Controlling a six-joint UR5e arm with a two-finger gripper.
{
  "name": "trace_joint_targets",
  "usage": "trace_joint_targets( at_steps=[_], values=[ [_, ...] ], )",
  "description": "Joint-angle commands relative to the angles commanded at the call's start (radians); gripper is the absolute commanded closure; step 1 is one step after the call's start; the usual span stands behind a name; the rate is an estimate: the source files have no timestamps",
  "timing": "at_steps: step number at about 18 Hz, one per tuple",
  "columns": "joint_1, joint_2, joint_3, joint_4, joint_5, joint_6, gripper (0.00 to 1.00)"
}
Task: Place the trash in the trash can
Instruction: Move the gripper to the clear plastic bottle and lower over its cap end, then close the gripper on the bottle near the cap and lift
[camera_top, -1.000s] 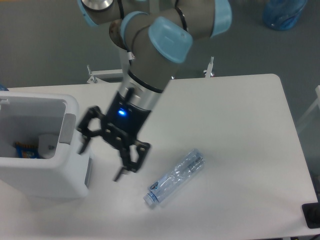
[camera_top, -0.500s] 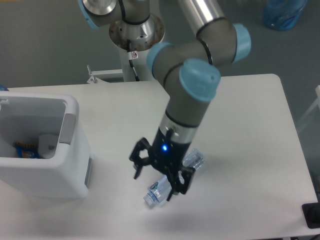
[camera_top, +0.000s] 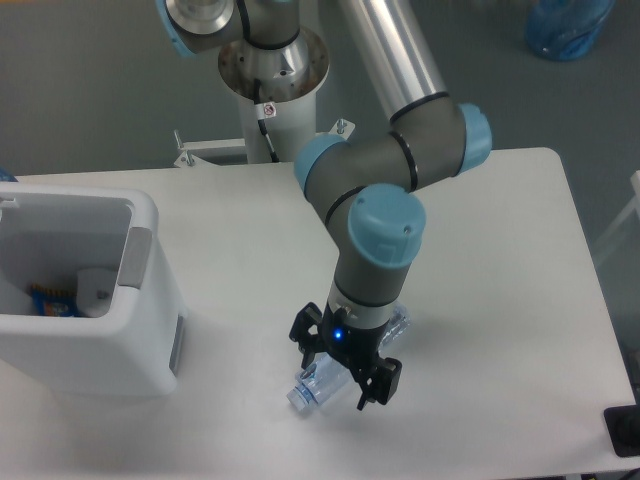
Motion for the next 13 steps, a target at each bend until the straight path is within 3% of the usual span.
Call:
trace_joint_targets(
  at_steps=[13],
  values=[
    [-0.078,-0.052,-0.023,-0.005,0.178,-0.002,0.0]
  ],
)
